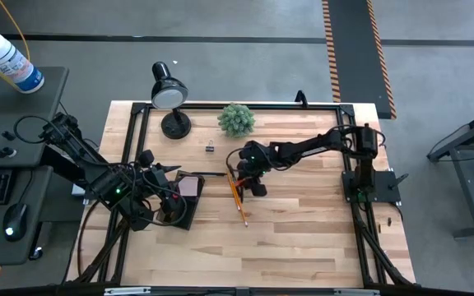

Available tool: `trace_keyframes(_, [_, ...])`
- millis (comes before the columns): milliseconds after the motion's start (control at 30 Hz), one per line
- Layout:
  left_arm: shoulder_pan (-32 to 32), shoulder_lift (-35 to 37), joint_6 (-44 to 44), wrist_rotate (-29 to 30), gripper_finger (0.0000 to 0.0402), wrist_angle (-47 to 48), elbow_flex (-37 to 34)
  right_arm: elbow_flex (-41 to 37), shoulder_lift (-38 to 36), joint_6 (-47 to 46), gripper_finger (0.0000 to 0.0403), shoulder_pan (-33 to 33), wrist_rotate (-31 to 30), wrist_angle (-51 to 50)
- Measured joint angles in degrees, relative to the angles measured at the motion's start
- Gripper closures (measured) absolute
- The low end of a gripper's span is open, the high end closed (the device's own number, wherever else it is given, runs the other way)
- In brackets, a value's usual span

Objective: Pick and place office supplies into organizer
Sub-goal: Put the orange eraser into the desk organizer

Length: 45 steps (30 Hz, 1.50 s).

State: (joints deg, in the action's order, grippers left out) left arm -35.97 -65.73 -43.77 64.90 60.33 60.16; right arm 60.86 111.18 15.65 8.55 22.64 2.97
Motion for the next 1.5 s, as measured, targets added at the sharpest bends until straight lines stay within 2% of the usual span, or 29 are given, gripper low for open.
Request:
trace_keyframes(133, [0.0,0.0,0.0,0.0,0.0273,0.2,0.0,4.2,0.0,2.7,0.0321,-1.7,0.1,-2.7])
trace_keyframes(367, [0.0,0.0,0.0,0.0,0.0273,0.7,0.0,8.9,0.0,9.2,0.0321,-6.7,0.4,-1.4])
trace_keyframes(600, [0.0,0.0,0.0,-0.9,0.0273,0.7,0.0,9.3,0.0,17.1,0.032,-11.1,-4.2,7.8])
trace_keyframes(833, [0.0,0.0,-0.2,-1.3,0.0273,0.7,0.0,9.9,1.9,20.4,0.032,-13.1,-5.1,16.7])
trace_keyframes(1133, [0.0,0.0,-0.1,-3.1,0.0273,-0.3,0.0,24.6,13.0,24.3,0.032,-15.2,-5.6,10.2])
trace_keyframes(1500, [0.0,0.0,0.0,-3.9,0.0273,-0.3,0.0,43.0,25.1,35.5,0.032,-15.9,-5.3,-2.6])
